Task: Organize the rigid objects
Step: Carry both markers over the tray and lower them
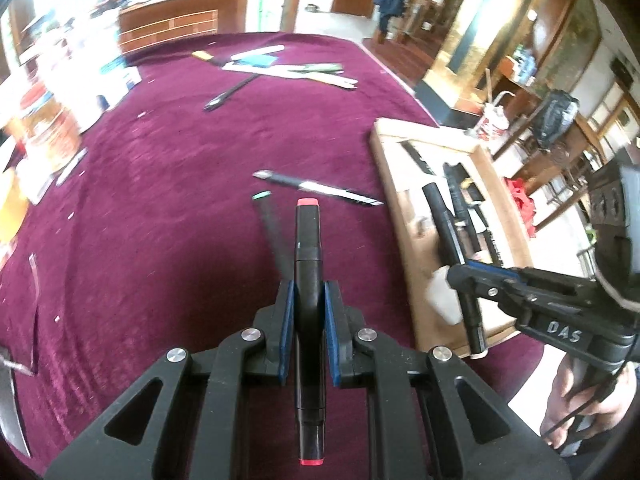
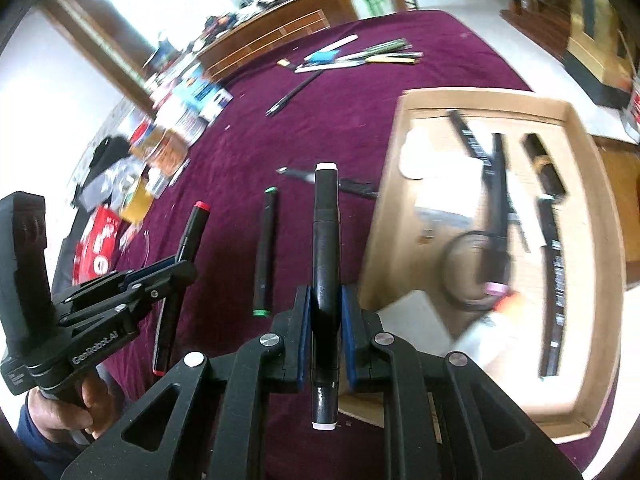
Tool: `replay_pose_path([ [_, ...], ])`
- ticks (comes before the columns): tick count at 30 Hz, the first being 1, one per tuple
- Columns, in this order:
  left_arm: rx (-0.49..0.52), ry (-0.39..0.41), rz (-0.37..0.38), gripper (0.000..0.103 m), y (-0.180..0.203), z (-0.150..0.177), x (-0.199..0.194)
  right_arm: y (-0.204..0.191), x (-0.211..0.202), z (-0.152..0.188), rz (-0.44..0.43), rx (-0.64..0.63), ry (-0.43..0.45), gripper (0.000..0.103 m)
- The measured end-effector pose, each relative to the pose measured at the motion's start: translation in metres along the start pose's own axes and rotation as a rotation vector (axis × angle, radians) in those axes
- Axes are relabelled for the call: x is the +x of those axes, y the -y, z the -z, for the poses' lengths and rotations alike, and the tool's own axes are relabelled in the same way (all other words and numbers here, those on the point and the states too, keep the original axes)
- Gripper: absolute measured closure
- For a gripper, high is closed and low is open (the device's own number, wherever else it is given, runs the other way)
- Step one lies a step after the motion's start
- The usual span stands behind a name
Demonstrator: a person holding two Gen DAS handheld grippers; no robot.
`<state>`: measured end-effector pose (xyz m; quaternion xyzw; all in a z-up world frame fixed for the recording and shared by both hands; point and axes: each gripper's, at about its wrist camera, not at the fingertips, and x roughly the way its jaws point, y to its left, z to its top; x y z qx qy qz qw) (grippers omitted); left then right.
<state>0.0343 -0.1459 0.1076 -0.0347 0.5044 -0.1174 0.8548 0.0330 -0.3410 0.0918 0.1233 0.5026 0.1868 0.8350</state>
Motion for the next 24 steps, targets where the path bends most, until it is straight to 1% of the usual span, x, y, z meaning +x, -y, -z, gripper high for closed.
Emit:
replay_pose_path([
  [7,0.076,-0.022,0.081,0.091,0.052,-0.023,0.015,0.048,-0.025,0.003,0.049,0.102,0.037,0.090],
  [14,0.134,-0.056,0.139,0.091,0.101,-0.036,0.037,0.087,-0.040,0.005,0.105,0.176,0.047,0.090],
  [20,0.150,-0.095,0.157,0.091,0.125,-0.037,0.061,0.114,-0.043,0.009,0.135,0.213,0.023,0.090],
  [24,0.132,-0.120,0.157,0.091,0.130,-0.036,0.078,0.126,-0.042,0.008,0.146,0.217,0.010,0.090],
])
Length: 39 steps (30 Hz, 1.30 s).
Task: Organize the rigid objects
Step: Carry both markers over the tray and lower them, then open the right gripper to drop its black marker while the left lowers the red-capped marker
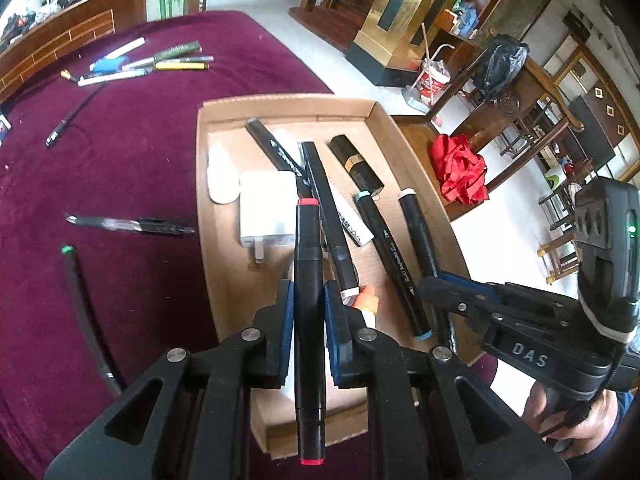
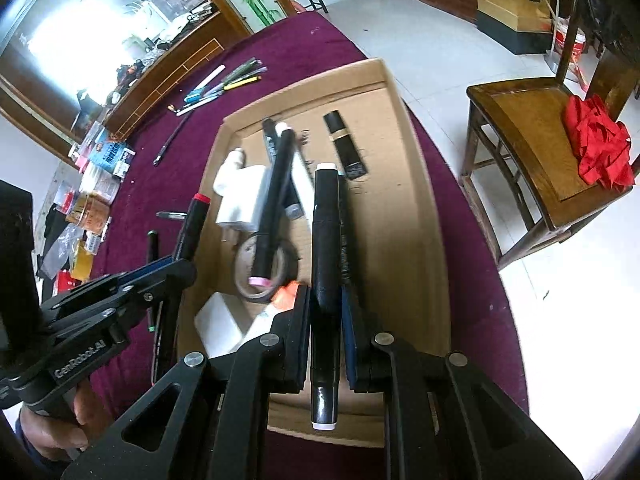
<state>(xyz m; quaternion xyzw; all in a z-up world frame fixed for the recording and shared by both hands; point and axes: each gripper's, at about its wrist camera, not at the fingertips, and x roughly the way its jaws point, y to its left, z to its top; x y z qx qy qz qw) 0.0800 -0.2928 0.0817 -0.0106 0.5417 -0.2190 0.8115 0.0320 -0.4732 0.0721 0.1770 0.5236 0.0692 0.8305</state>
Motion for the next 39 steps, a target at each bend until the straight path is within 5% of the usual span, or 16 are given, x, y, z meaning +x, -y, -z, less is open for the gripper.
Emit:
replay_pose_path([
  [12,-0.031,-0.037,-0.024,0.091,0.000,0.004,0.024,0.010,0.013,-0.006,0.011,-0.014,-0.047,0.090],
  [39,0.108,-0.007,-0.142,0.091,0.020,0.015,0.031,0.001,0.022,-0.001,0.031,-0.064,-0.076,0.090],
])
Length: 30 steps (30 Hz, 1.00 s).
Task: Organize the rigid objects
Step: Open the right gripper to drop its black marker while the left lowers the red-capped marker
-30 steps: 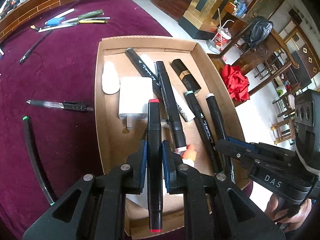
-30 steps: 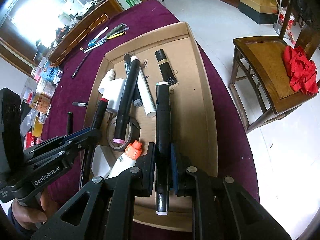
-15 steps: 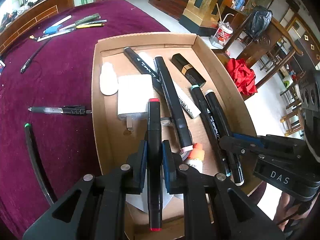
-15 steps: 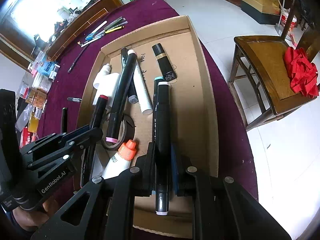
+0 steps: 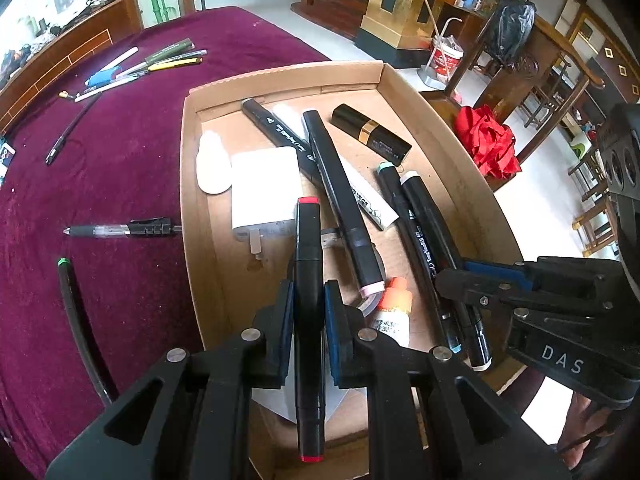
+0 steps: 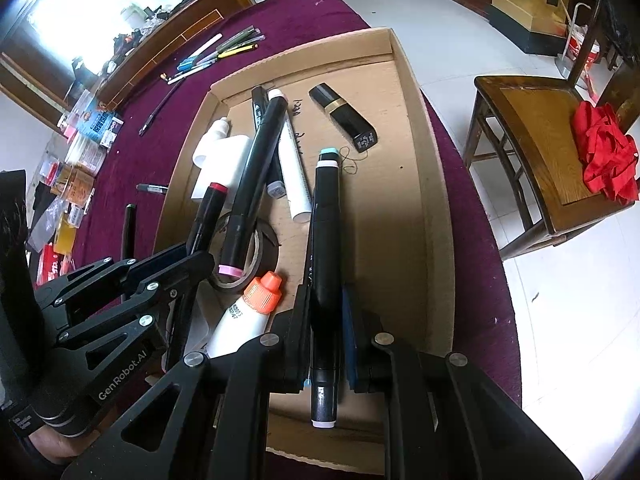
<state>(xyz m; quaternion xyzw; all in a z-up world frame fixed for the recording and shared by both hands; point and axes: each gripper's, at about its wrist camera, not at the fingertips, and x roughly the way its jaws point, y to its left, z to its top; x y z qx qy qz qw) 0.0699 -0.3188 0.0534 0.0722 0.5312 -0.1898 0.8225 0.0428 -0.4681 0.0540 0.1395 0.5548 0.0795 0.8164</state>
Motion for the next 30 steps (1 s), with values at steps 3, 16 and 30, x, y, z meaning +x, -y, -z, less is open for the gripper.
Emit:
replay_pose_path([
  [3,0.008,0.002,-0.006,0.091,0.002,0.001,0.000,-0.001,0.000,0.001,0.000,0.001,0.000,0.090],
  [16,0.042,0.008,-0.026,0.091,0.008,0.002,0.001,0.000,-0.001,0.000,0.002,-0.001,0.001,0.090],
  [30,0.066,0.017,-0.044,0.091,0.012,0.003,0.001,-0.001,-0.001,-0.001,0.013,-0.001,0.005,0.090],
])
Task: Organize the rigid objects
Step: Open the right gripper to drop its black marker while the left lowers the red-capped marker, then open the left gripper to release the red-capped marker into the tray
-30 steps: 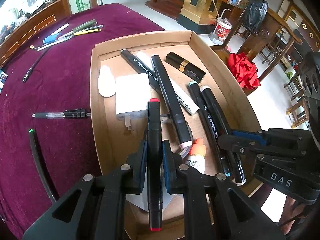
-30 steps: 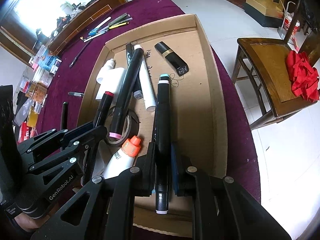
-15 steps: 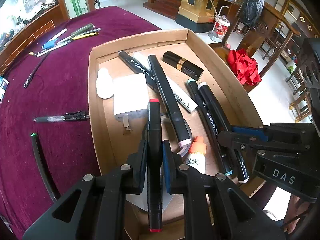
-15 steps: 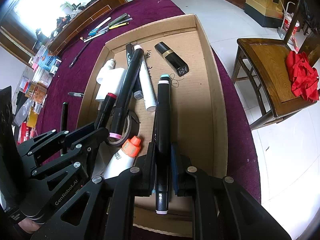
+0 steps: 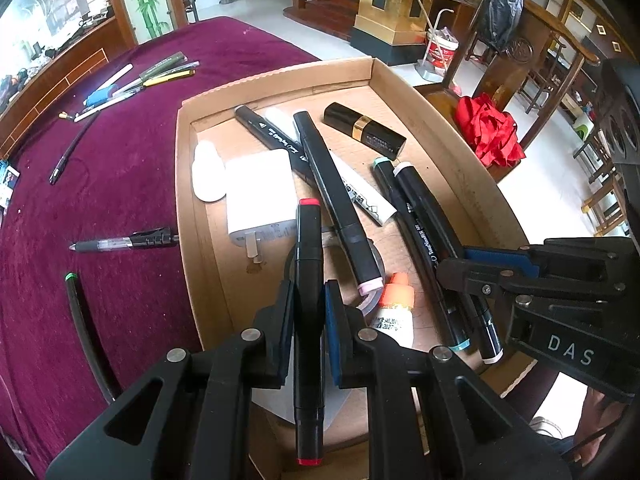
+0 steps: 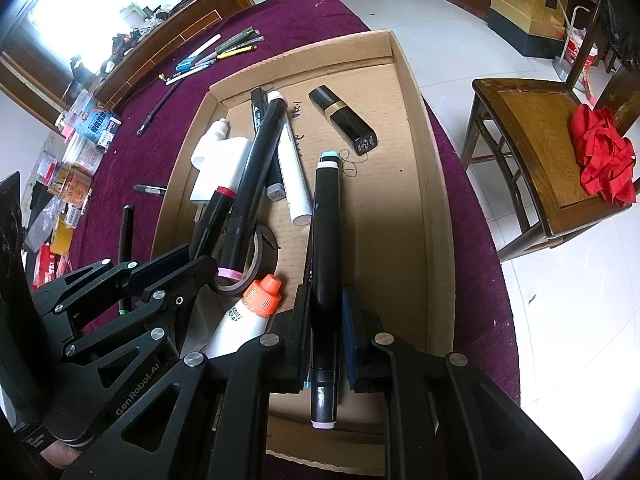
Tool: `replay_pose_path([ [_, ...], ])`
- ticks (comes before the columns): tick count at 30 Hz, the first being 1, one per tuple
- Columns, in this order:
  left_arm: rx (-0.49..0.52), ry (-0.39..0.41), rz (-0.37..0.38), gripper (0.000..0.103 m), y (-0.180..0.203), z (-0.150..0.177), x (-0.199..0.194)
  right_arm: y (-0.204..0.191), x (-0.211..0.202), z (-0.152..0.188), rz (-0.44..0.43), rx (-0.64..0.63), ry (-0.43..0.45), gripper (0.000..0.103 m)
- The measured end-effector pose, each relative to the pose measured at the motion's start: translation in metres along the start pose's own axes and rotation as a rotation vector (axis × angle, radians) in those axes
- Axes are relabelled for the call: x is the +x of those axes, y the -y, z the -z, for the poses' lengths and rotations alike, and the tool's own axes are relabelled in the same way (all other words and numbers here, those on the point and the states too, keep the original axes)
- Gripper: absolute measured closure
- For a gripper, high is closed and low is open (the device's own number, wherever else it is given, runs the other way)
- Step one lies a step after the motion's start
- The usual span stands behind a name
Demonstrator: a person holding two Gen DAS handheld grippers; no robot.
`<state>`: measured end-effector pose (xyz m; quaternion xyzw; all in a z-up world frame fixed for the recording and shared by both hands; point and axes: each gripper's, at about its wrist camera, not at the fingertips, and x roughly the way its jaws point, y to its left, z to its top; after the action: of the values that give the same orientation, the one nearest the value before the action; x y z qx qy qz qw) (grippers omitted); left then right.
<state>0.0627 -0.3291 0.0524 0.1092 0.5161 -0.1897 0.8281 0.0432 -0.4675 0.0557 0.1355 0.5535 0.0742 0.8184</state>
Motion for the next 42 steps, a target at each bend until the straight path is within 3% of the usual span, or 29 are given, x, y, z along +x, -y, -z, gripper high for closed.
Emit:
replay_pose_path([
  [20,0.002,-0.007,-0.009,0.090,-0.002,0.000,0.000,-0.002,-0.009,-0.001,0.020,-0.003,0.041,0.089],
  [22,-0.002,-0.007,-0.010,0.088,-0.004,0.000,-0.001,-0.002,-0.009,-0.001,0.020,0.003,0.043,0.089],
  [27,-0.009,0.001,-0.012,0.068,-0.007,0.001,-0.005,-0.002,-0.012,0.000,0.022,0.011,0.057,0.089],
  [37,-0.063,0.036,0.011,0.068,-0.026,0.003,-0.023,-0.006,-0.018,0.000,0.026,0.034,0.095,0.089],
  [42,-0.144,0.105,0.039,0.068,-0.052,0.006,-0.047,-0.013,-0.022,-0.002,0.027,0.035,0.119,0.089],
])
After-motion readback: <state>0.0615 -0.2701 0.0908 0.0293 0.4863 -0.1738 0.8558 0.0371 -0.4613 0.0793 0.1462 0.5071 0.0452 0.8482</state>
